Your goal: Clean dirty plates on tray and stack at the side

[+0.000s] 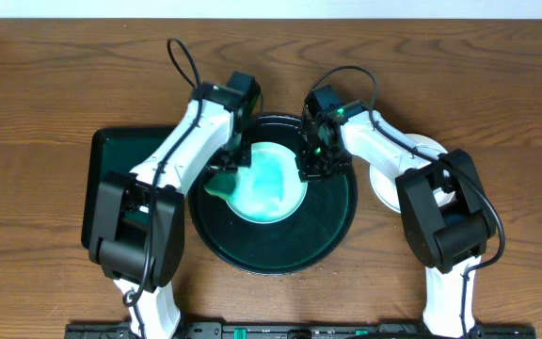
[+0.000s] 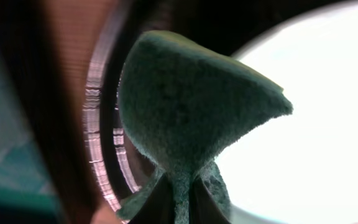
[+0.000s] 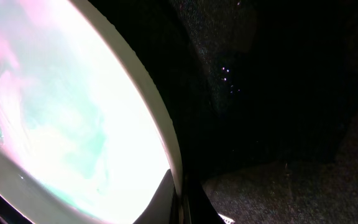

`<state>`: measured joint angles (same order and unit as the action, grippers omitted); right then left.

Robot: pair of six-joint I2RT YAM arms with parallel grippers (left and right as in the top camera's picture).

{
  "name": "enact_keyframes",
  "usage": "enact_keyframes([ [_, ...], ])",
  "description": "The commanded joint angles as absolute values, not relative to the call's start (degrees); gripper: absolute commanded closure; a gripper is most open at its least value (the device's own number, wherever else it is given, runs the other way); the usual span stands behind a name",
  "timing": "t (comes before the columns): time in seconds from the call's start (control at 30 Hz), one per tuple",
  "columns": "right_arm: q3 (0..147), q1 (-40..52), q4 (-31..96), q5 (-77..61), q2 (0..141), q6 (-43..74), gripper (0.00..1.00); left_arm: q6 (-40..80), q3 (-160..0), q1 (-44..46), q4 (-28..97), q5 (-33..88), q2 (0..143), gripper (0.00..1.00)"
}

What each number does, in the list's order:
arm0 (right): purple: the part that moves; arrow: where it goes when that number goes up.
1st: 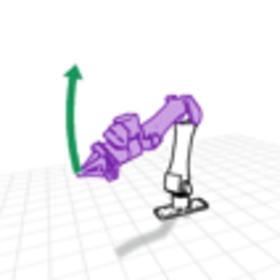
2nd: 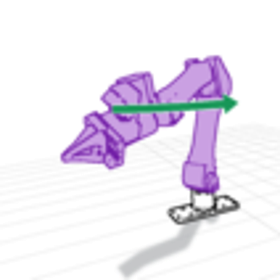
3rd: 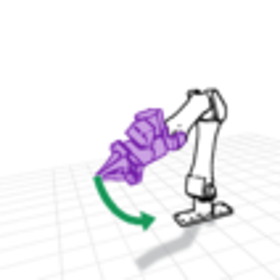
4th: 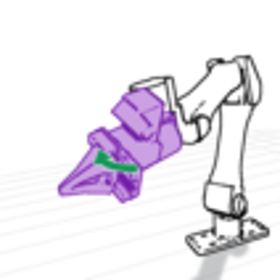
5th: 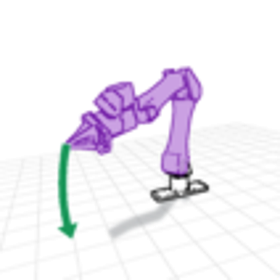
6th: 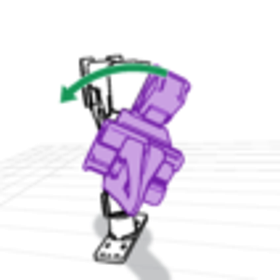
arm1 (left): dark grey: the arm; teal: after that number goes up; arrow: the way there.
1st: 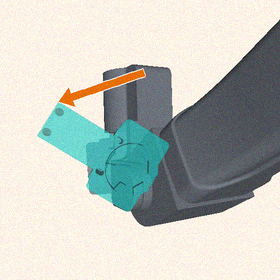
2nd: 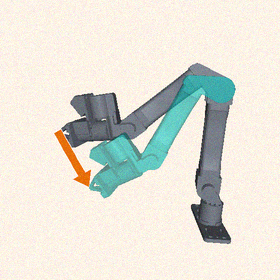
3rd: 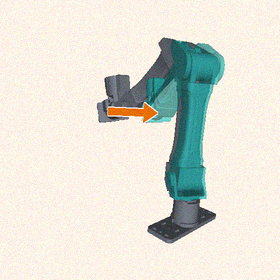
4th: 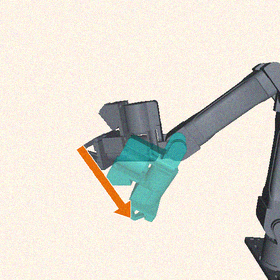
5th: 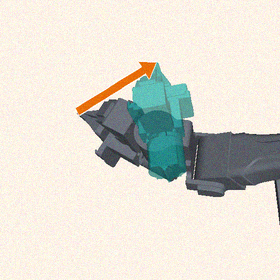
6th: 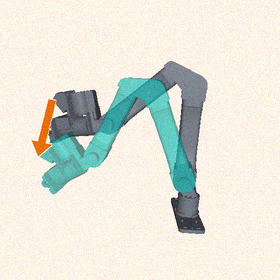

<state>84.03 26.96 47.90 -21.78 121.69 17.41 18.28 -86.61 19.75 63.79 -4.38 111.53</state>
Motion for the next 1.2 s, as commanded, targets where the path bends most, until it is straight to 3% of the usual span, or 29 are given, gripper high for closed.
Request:
enact_keyframes([
  [0.0,82.74,26.94,48.42,-19.55,122.06,17.56,0.99,19.42,-90.7,18.85,66.39,-8.19,109.16,0.93],
  [0.27,82.85,27.22,48.16,-19.07,119.24,17.54,0.99,19.42,-91.74,10.55,70.5,-8.19,103.66,0.93],
  [0.4,82.85,28.58,48.01,-12.34,114.89,17.54,0.99,19.4,-91.61,3.2,71.07,-8.21,103.68,0.93],
  [0.73,82.85,39.0,48.23,19.2,101.69,14.87,0.99,19.4,-91.29,-9.52,70.46,-8.19,103.68,0.93],
  [1.0,82.83,52.45,47.66,52.49,96.03,13.63,0.99,19.38,-90.96,-12.21,70.43,-8.19,103.68,0.93],
  [1.17,82.83,59.31,43.4,68.4,95.83,5.21,0.99,19.38,-90.96,-12.21,70.43,-8.19,103.68,0.93],
])
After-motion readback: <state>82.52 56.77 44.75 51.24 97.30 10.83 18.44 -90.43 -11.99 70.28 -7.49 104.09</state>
